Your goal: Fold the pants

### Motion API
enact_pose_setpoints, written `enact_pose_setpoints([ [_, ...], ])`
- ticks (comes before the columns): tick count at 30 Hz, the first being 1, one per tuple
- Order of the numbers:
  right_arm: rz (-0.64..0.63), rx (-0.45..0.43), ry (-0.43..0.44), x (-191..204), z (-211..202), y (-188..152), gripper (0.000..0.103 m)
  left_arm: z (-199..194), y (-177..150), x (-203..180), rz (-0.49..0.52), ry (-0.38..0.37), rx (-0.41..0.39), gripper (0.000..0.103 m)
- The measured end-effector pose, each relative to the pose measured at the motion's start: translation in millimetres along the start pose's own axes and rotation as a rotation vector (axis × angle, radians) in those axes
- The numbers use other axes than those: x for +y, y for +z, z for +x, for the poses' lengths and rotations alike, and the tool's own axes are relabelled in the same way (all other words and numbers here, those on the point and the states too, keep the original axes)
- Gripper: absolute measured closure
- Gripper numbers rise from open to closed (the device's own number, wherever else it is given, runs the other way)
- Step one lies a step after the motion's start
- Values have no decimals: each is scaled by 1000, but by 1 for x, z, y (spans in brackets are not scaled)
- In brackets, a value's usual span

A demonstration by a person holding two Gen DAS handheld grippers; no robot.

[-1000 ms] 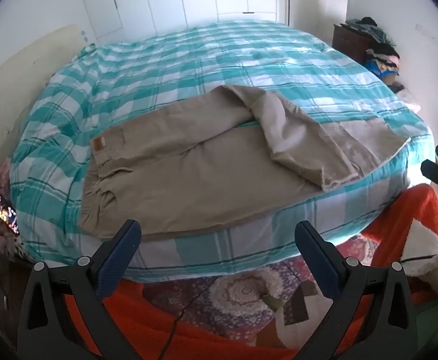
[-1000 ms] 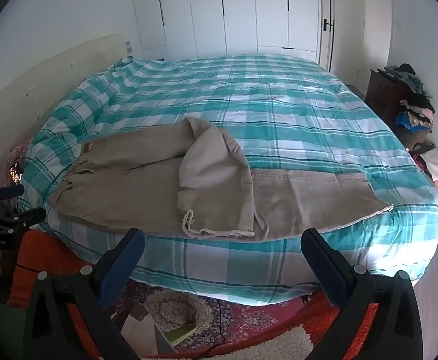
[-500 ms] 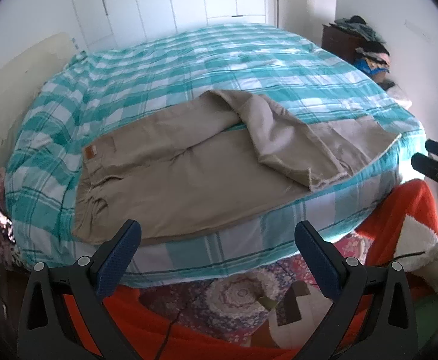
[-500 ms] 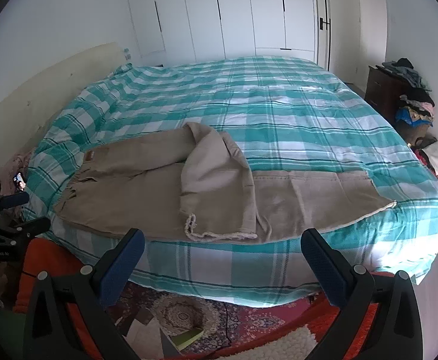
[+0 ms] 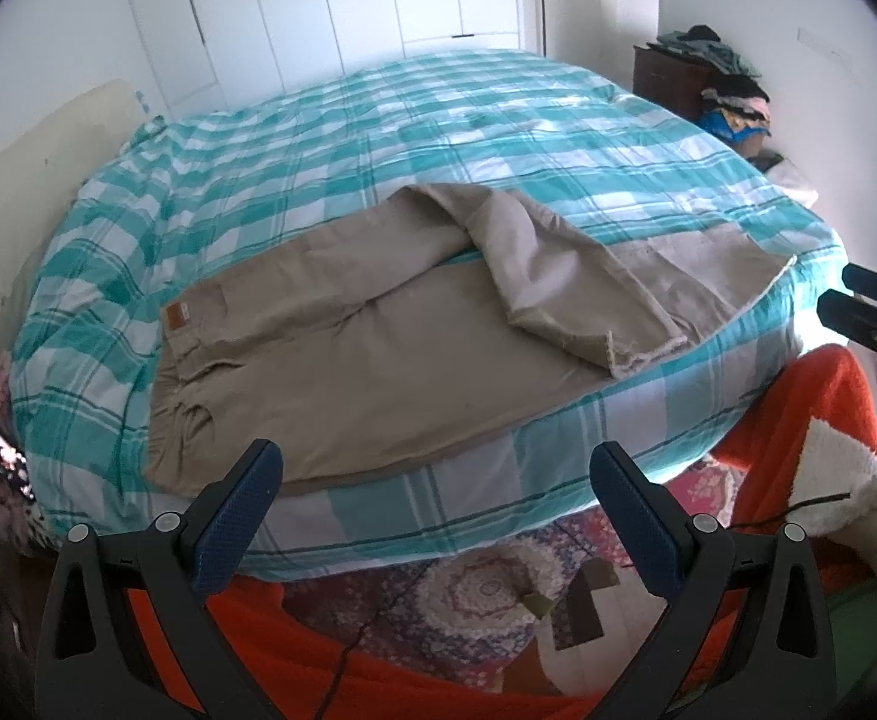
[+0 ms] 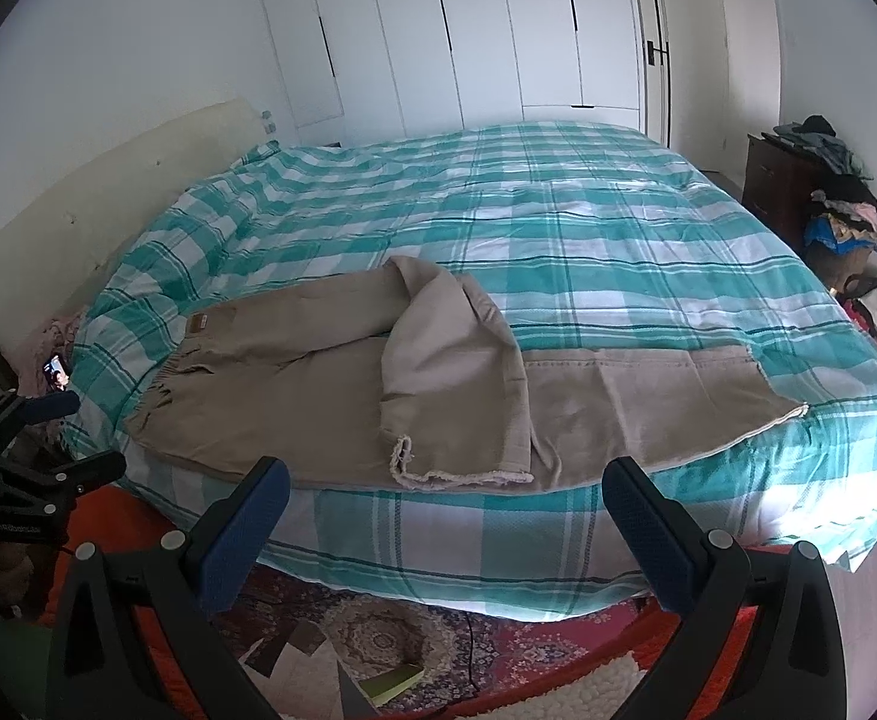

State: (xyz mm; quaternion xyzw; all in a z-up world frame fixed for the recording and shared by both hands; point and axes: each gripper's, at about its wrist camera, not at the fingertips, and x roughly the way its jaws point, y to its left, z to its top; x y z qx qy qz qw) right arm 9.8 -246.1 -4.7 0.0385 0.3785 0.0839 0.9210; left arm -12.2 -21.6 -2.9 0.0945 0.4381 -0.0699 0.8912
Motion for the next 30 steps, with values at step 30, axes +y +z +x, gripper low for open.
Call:
enact_pose_setpoints([
  [30,17,29,26,-4,9,-6,0,2,-4,-3,8,-5,4,1],
])
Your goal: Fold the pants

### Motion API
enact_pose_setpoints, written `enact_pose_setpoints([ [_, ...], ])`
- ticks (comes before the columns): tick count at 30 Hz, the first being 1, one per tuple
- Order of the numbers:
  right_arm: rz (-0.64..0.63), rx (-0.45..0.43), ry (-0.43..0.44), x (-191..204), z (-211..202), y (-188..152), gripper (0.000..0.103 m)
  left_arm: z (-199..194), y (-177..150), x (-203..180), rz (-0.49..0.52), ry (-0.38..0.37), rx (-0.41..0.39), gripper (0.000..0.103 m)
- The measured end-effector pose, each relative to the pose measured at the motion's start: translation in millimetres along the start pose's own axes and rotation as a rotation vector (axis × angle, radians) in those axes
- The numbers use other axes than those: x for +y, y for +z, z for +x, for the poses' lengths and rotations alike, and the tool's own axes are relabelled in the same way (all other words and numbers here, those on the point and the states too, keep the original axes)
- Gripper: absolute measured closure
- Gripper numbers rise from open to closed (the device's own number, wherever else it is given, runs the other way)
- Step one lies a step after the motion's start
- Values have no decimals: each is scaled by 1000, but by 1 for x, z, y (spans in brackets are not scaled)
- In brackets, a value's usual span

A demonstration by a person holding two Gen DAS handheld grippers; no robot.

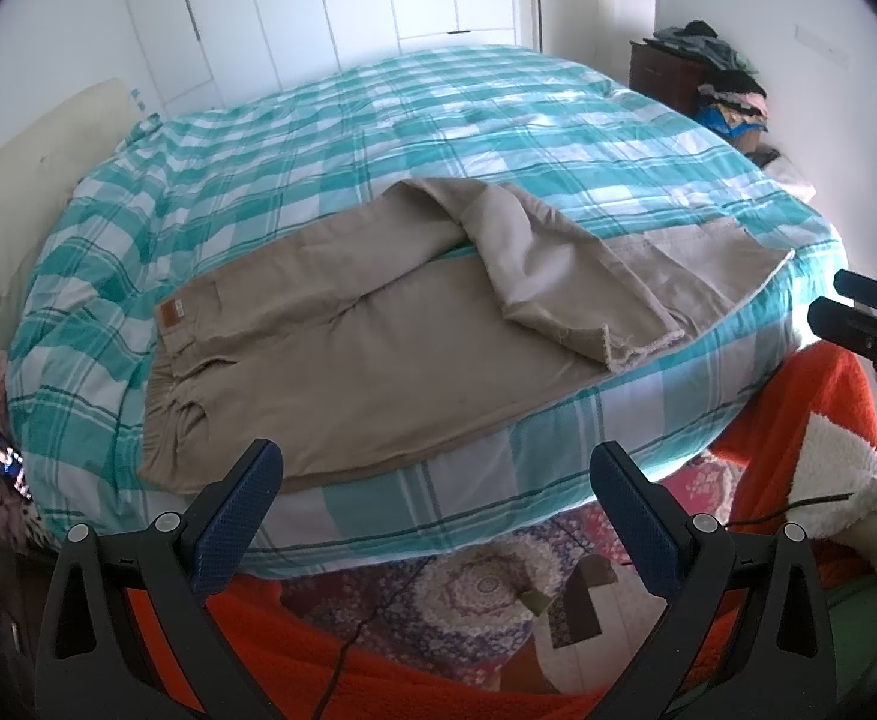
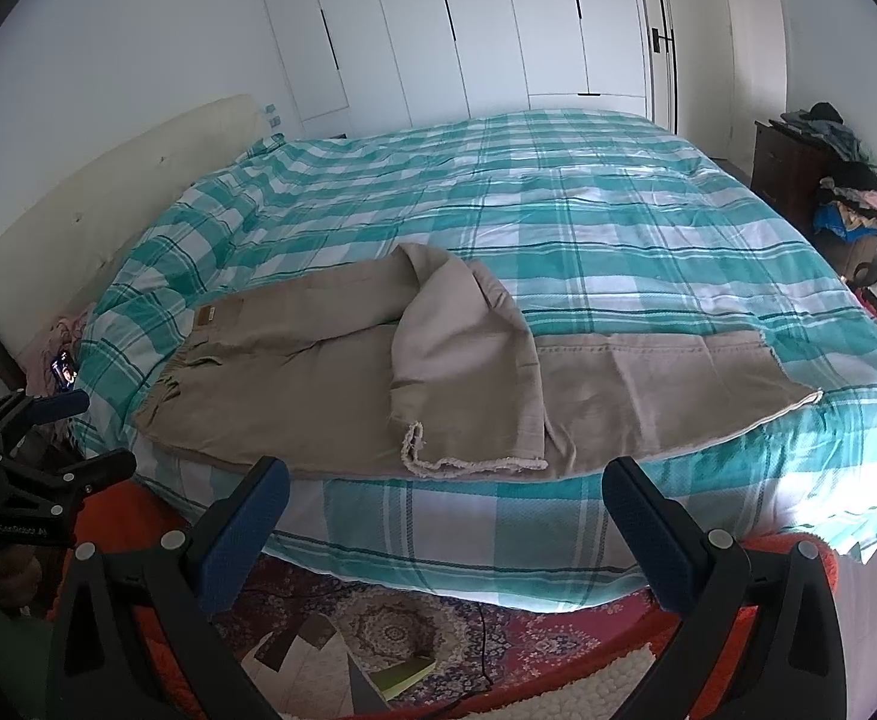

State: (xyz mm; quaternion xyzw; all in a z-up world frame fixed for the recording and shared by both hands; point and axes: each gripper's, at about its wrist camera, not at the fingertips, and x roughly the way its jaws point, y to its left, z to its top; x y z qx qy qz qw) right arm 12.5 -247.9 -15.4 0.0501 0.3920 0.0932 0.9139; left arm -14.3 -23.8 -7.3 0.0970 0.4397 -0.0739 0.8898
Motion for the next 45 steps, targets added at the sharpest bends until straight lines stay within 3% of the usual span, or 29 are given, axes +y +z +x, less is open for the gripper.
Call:
enact_pose_setpoints([
  [45,-10,83,-13,2,20,-8,0,6,4,-5,26,0,13,1],
])
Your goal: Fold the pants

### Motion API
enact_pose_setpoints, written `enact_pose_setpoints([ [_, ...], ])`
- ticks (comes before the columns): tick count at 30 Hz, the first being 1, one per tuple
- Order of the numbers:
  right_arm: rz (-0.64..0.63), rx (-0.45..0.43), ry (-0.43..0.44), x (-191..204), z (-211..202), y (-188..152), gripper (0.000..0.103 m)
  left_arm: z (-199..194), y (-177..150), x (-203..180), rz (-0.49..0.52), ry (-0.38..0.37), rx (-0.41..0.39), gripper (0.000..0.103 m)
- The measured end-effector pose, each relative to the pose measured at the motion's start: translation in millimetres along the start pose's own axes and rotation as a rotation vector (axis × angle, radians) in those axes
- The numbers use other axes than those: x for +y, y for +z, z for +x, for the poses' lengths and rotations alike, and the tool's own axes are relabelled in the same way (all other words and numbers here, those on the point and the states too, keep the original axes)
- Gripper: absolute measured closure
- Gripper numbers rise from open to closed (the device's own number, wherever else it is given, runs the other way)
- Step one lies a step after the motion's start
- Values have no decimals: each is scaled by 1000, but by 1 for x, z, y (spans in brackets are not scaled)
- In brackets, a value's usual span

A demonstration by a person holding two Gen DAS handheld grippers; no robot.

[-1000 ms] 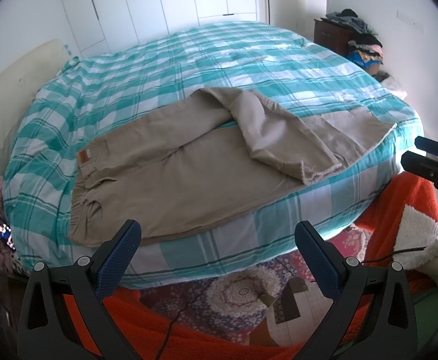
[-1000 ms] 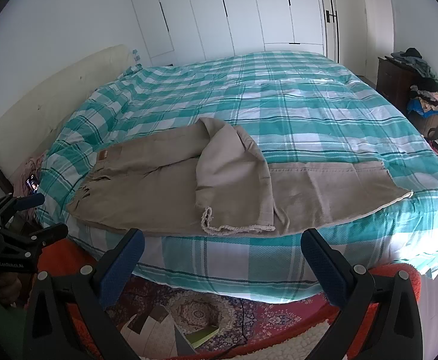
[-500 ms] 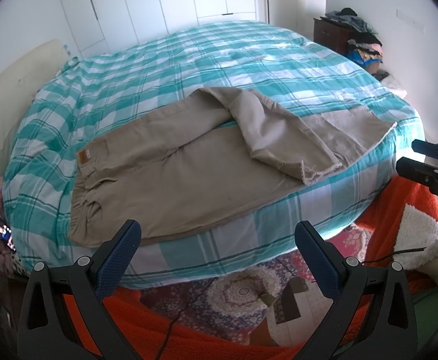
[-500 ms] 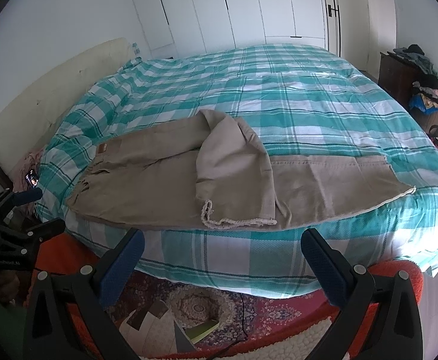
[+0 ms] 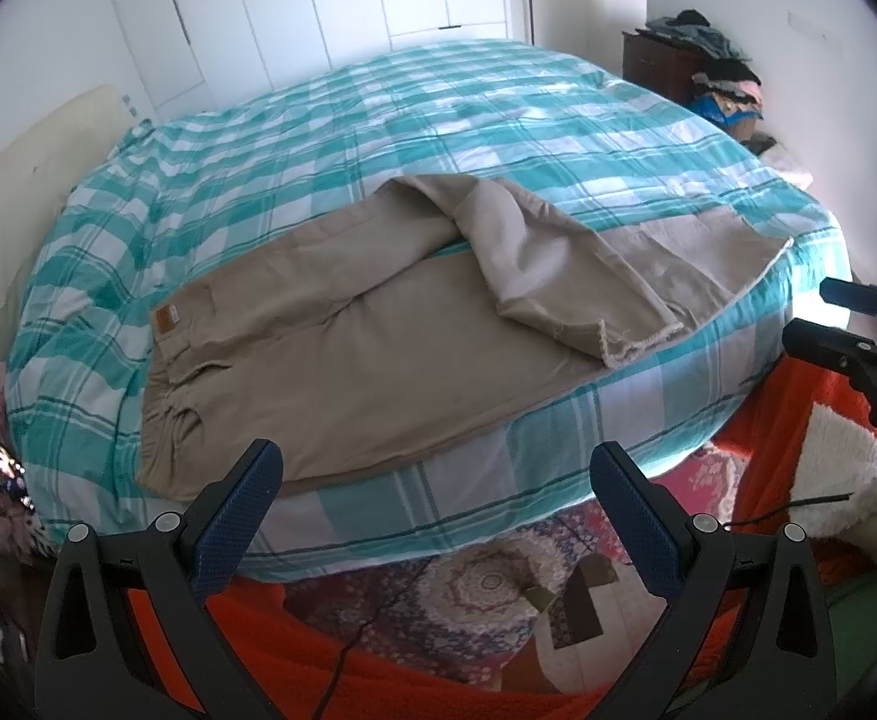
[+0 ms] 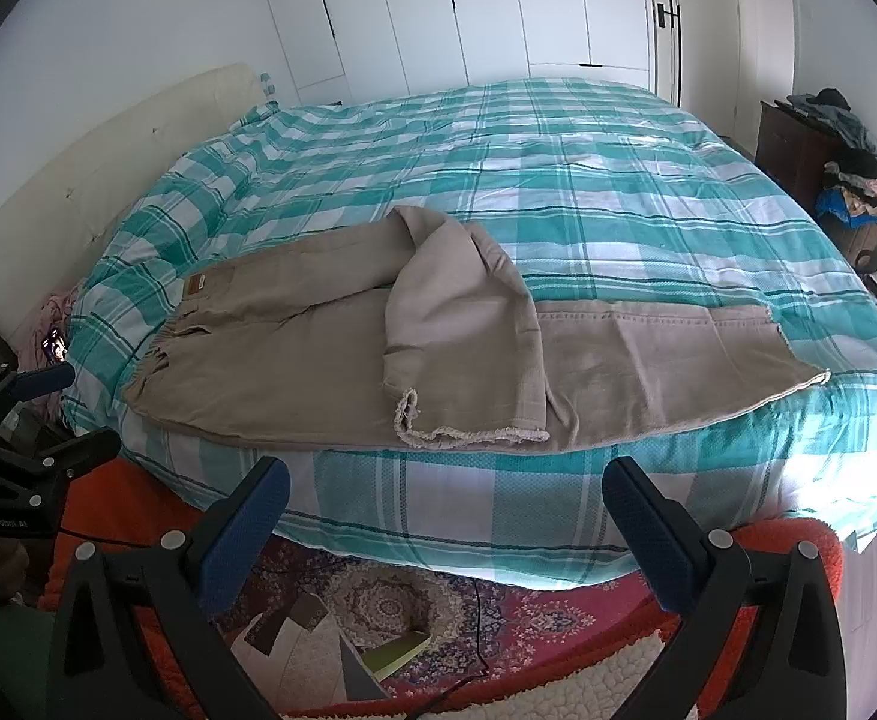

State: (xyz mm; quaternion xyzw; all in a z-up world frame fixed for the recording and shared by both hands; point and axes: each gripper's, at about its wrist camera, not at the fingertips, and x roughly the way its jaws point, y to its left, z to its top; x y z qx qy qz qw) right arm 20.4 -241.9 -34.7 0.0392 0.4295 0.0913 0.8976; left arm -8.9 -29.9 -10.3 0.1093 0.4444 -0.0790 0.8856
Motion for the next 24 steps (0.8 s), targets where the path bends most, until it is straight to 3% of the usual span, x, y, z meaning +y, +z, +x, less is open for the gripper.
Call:
enact_pose_setpoints([
  [24,8,23,-5,-3,7,-1,0,2,-2,-1,-1,-1,2,1],
])
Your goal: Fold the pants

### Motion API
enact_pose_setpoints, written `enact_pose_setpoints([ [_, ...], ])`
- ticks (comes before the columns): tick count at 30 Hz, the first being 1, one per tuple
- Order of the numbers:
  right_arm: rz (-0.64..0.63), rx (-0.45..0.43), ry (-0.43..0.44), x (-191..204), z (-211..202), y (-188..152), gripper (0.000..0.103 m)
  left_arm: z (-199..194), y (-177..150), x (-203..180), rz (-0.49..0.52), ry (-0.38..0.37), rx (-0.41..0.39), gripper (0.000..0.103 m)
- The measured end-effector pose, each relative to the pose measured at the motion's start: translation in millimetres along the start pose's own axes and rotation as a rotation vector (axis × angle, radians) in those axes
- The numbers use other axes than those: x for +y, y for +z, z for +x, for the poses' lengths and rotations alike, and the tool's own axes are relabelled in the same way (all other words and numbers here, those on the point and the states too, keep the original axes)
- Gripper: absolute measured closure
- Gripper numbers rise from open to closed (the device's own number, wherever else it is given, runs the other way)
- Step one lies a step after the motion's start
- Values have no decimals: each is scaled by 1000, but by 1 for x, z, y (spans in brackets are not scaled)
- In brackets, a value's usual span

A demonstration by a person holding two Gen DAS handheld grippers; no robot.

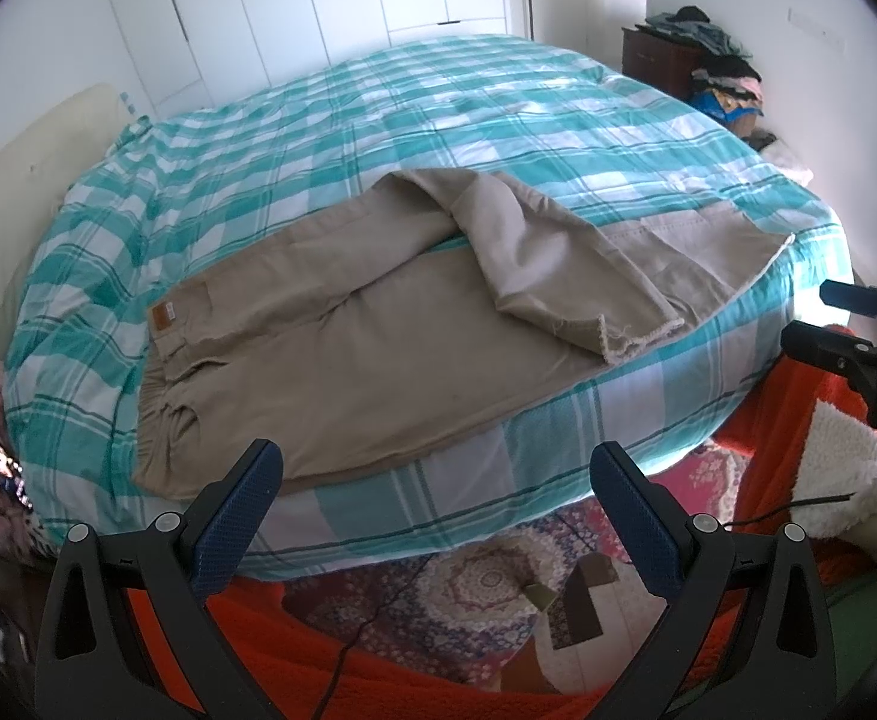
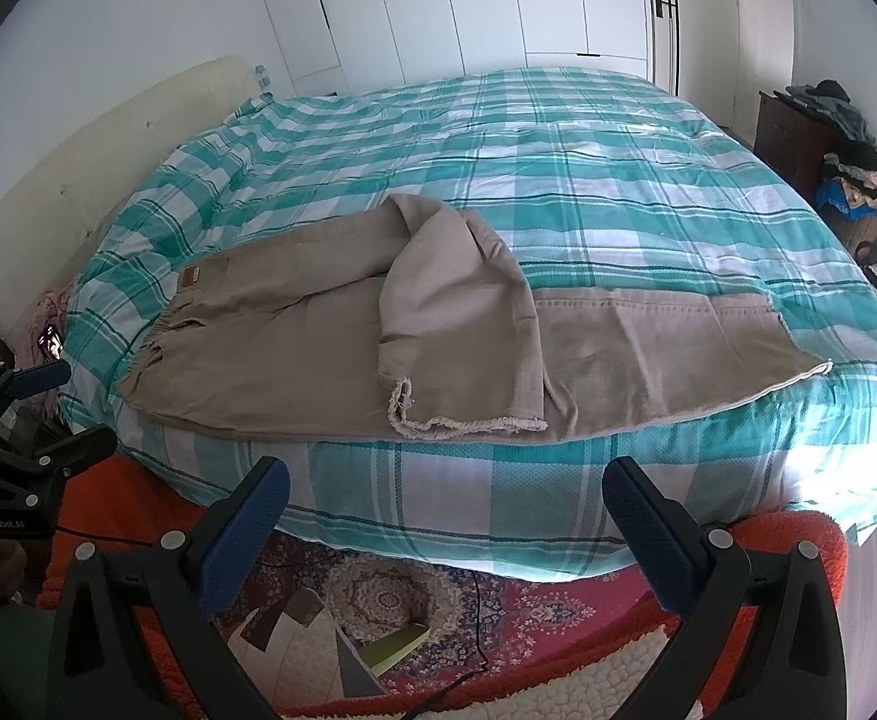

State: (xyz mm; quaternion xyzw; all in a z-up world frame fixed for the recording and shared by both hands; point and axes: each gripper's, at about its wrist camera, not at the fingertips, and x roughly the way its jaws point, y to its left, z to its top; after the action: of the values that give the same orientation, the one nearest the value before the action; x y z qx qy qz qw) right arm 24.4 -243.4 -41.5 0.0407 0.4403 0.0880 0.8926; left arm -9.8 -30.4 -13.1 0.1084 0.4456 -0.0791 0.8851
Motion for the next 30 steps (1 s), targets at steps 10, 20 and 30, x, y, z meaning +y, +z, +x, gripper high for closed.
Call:
enact_pose_setpoints([
  [10,0,4,-1,0,1,0,0,1,0,0,-2,0,0,1],
  [20,-12,-10,-12,2,-3,-4,0,8,-3,3,-34,-17,24,1],
  [30,-11,22,28,1,4,-2,0,6,3,4,-33,-13,32,1],
])
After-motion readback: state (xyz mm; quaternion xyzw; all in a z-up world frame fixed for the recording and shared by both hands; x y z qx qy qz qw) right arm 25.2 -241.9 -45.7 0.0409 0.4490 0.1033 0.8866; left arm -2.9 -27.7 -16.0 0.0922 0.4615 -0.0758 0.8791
